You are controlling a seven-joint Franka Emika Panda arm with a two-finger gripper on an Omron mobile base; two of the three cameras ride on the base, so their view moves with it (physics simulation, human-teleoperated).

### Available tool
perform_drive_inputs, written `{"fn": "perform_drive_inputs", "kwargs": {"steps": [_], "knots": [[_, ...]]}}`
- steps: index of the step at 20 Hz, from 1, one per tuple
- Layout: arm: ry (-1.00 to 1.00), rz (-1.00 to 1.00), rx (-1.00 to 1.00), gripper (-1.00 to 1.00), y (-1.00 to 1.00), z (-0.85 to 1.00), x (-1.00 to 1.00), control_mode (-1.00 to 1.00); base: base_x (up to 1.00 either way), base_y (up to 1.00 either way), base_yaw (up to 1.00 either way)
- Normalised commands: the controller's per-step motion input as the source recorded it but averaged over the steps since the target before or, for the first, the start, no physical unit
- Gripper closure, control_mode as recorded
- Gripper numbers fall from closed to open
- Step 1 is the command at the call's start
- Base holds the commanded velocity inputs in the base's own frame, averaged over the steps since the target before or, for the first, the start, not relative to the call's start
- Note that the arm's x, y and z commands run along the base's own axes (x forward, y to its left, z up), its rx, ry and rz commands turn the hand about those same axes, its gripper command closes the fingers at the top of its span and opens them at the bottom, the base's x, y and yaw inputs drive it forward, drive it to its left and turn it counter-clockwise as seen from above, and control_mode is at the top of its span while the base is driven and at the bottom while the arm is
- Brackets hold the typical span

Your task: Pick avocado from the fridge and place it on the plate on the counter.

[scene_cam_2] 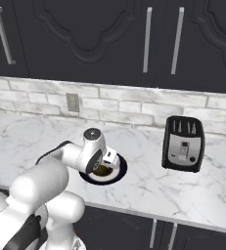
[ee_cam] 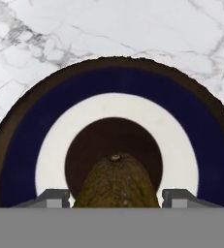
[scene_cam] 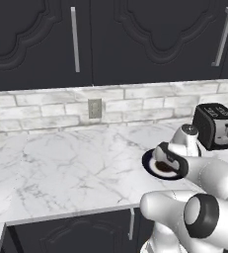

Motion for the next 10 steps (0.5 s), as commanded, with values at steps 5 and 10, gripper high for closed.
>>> {"fn": "perform_drive_inputs", "kwargs": {"steps": [5, 10], "knots": [[0.00, 0.00, 0.00, -1.00, -0.03, 0.00, -0.01, -1.00, 0.00, 0.00, 0.00], [0.00, -0.02, -0.05, -1.00, 0.00, 0.09, -0.01, -1.00, 0.00, 0.00, 0.00]]}}
